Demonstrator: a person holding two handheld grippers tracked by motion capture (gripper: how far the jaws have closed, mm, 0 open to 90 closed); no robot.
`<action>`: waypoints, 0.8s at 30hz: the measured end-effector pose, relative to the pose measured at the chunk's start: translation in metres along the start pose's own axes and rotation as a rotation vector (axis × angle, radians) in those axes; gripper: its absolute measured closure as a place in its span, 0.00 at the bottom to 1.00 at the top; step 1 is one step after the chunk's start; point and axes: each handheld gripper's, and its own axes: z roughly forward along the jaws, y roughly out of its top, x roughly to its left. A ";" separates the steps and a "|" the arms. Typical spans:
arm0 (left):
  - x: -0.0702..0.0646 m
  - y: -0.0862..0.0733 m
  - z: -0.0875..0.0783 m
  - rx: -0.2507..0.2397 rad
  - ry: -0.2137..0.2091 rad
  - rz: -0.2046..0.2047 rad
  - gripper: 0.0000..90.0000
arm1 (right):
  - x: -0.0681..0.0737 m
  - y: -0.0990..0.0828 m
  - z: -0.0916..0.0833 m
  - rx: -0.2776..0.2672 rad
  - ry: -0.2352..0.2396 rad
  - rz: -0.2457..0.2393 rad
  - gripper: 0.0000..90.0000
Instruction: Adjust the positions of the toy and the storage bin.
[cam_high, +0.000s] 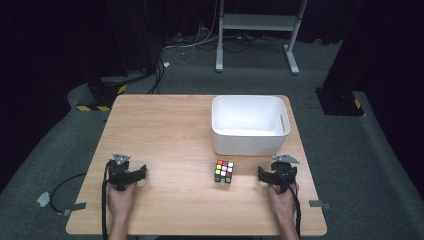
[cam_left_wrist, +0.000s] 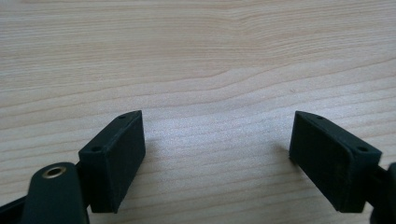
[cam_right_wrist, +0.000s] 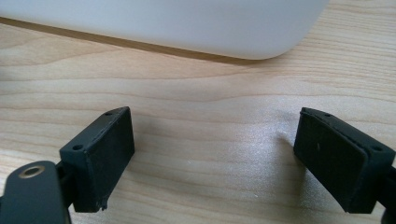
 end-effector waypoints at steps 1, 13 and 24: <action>0.000 0.000 0.000 0.000 0.000 0.000 0.21 | 0.000 0.000 0.000 0.000 0.000 0.000 0.13; 0.000 0.000 0.000 -0.001 -0.003 -0.002 0.20 | -0.002 -0.002 -0.003 0.001 0.019 -0.016 0.16; 0.000 0.000 0.000 0.000 -0.002 -0.001 0.20 | 0.013 -0.011 -0.012 -0.016 0.048 -0.068 0.17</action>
